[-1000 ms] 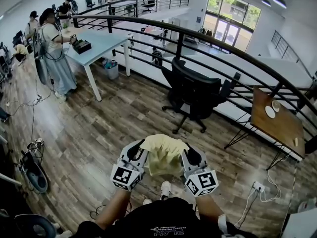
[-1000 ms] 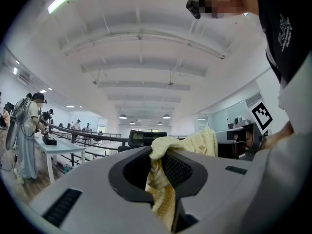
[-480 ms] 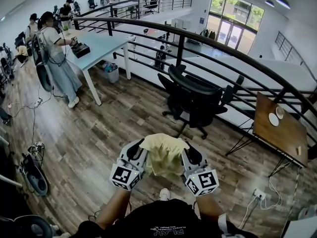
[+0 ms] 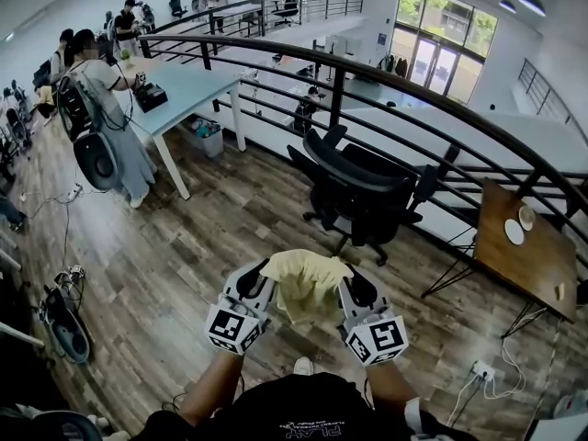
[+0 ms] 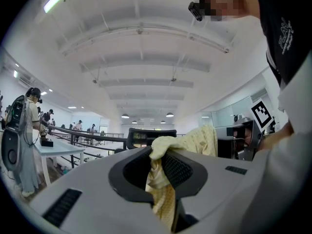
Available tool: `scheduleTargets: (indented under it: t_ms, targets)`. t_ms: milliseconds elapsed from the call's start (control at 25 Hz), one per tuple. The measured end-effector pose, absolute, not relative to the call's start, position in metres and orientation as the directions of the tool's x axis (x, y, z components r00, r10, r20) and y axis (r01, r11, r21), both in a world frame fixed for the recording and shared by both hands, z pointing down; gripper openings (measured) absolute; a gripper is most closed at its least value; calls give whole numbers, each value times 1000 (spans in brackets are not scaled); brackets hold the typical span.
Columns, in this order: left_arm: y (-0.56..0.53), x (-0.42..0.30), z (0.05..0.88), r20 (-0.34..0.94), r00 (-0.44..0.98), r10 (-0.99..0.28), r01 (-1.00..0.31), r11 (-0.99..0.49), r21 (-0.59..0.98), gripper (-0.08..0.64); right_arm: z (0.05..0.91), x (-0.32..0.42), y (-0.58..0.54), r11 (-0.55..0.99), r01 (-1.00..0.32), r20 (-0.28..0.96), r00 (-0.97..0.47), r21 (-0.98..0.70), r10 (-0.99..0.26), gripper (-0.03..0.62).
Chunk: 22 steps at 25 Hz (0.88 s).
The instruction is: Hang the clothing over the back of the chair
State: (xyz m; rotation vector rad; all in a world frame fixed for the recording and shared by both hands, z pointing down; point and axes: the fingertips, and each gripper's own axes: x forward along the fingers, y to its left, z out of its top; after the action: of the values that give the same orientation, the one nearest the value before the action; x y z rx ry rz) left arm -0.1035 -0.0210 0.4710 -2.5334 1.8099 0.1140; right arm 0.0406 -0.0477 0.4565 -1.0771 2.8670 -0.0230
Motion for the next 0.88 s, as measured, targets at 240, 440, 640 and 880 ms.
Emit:
scheduleTargets:
  t_ms: [240, 440, 640, 880]
  targets:
    - [-37, -95, 483, -61, 313, -948, -949, -315, 30, 61, 468, 50, -66, 750, -659, -51, -748, -53, -661, 71]
    - [-50, -90, 482, -50, 315, -948, -947, -318, 44, 61, 464, 54, -79, 751, -657, -40, -750, -64, -660, 71]
    - [-72, -93, 473, -71, 322, -944, -945, -326, 37, 61, 453, 50, -98, 753, -657, -63, -751, -31, -658, 71]
    - [-104, -99, 465, -98, 353, -931, -935, -356, 13, 61, 443, 44, -123, 737, -675, -93, -731, -45, -676, 71]
